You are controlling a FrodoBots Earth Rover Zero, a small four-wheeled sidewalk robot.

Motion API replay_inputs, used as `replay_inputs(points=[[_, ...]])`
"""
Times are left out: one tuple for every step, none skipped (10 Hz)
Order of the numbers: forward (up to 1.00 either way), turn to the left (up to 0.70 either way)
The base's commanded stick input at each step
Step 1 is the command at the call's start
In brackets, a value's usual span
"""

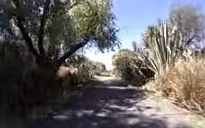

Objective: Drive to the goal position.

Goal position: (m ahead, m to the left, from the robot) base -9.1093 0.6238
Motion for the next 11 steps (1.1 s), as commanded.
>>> replay_inputs(points=[[0.85,0.00],[0.85,0.00],[0.85,0.00],[0.85,0.00],[0.85,0.00],[0.85,0.00],[0.85,0.00],[0.85,0.00],[0.85,0.00],[0.85,0.00],[0.85,0.00]])
